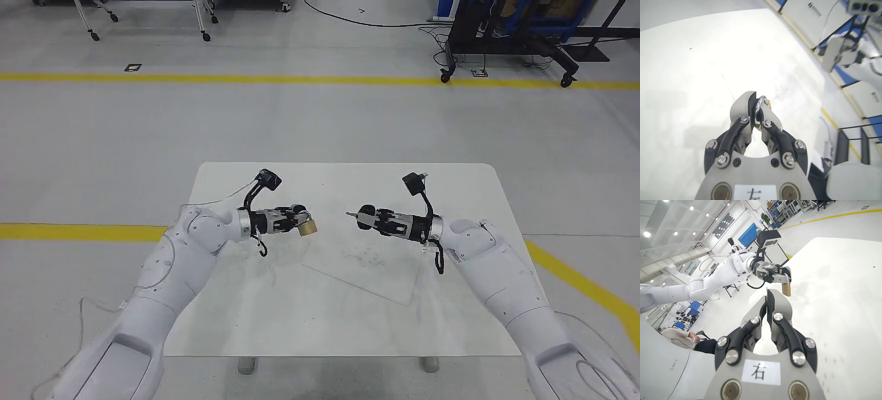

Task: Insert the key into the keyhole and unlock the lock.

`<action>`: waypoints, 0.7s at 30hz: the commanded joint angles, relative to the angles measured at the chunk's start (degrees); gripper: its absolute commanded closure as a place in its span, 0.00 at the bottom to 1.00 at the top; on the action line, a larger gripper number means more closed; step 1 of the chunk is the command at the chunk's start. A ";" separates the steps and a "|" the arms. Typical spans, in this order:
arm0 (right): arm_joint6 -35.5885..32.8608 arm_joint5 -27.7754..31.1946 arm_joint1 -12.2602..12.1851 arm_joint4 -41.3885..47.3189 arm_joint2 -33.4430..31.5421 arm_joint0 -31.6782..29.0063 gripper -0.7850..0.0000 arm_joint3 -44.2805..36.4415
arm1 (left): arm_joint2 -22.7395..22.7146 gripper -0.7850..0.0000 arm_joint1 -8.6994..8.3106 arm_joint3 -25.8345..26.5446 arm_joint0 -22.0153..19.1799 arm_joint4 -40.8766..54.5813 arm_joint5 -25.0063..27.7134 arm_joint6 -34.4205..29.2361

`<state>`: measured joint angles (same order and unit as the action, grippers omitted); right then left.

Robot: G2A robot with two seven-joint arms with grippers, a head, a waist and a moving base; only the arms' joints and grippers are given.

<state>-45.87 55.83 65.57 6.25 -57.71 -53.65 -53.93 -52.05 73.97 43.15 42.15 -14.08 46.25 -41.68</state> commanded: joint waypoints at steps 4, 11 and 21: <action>0.00 0.00 0.00 0.00 0.00 0.00 1.00 0.00 | 0.87 1.00 0.70 -2.38 -1.37 5.49 0.55 -2.28; 1.16 -1.18 0.10 -0.12 0.28 -0.67 1.00 -1.68 | 0.63 1.00 1.16 -1.85 0.54 15.93 -3.90 -8.09; 8.77 -3.24 0.24 -1.34 -0.95 -2.12 1.00 -4.56 | -1.09 1.00 4.46 -13.07 -3.86 48.19 -29.07 -31.88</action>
<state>-37.77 52.43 65.91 4.99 -58.20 -55.50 -58.24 -53.26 77.97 31.27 38.80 32.41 18.09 -73.18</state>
